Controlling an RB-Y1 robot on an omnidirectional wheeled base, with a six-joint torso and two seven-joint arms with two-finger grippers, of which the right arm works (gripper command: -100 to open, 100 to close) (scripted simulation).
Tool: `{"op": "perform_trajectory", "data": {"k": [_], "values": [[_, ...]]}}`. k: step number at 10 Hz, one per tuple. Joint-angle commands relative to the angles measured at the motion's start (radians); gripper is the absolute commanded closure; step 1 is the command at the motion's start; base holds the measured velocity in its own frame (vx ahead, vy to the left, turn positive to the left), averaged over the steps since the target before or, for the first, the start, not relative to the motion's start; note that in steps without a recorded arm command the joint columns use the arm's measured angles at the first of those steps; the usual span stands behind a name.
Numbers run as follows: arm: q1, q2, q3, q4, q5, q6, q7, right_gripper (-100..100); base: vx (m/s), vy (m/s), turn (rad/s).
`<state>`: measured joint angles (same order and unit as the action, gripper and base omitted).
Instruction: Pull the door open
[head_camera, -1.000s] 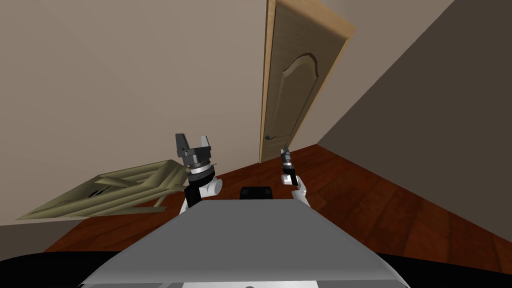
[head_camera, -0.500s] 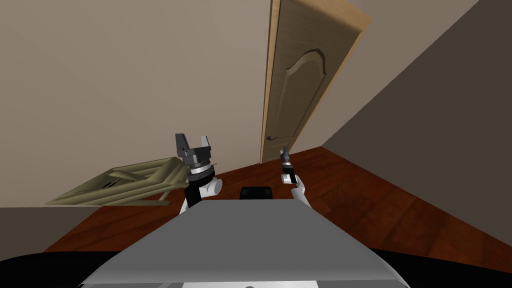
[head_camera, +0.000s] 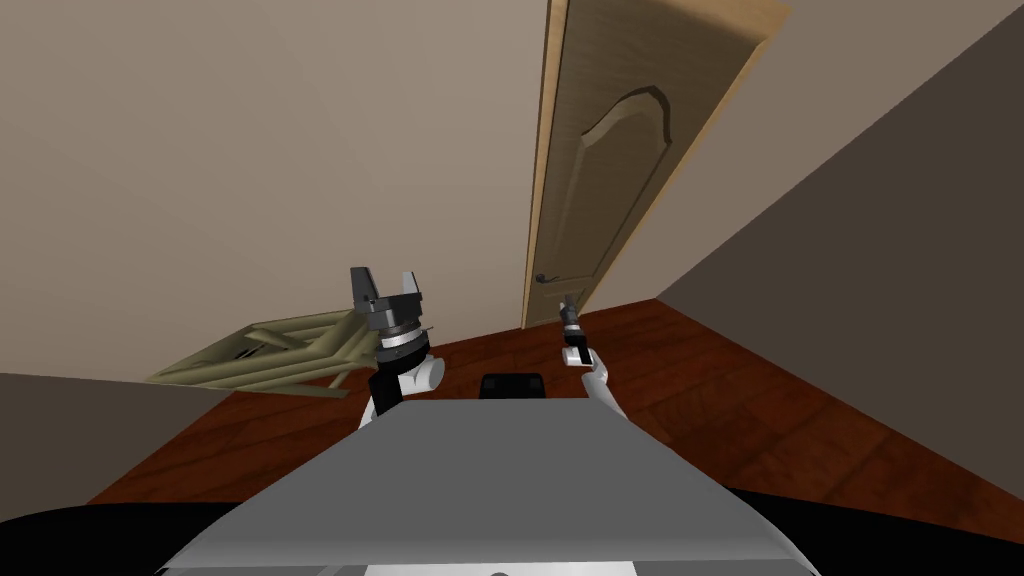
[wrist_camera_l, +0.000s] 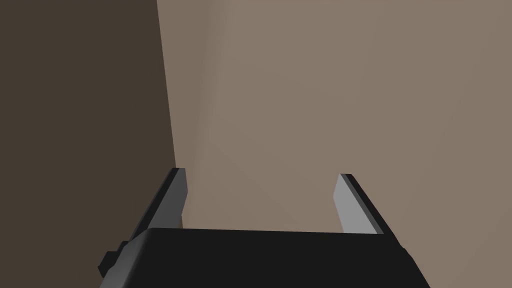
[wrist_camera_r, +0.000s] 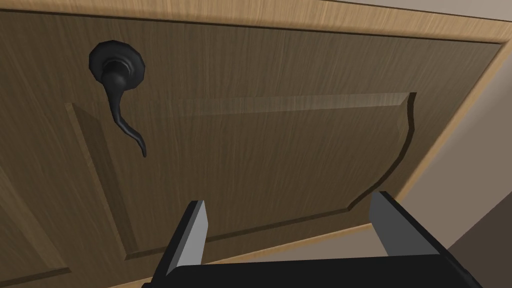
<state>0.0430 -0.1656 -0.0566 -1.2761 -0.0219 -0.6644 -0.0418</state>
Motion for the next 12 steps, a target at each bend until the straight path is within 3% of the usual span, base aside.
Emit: {"op": "perform_trajectory", "data": {"k": [1,2,3,6,7,12], "values": [[-0.014,0.000,-0.001,0.029,-0.001,-0.001,0.001,-100,0.016,-0.045,0.075],[-0.034,-0.005,-0.004,0.069,-0.004,-0.004,0.000,-100,0.022,-0.051,0.145],[-0.034,-0.005,-0.004,0.072,-0.004,-0.004,0.000,-100,0.024,-0.049,0.067],[-0.092,-0.020,-0.010,0.187,-0.013,-0.012,-0.005,-100,0.038,-0.089,0.160],[-0.092,-0.020,-0.010,0.198,-0.013,-0.012,-0.005,-100,0.037,-0.079,0.074],[-0.164,-0.038,-0.019,0.348,-0.024,-0.022,-0.010,-100,0.026,-0.075,0.136]]}}
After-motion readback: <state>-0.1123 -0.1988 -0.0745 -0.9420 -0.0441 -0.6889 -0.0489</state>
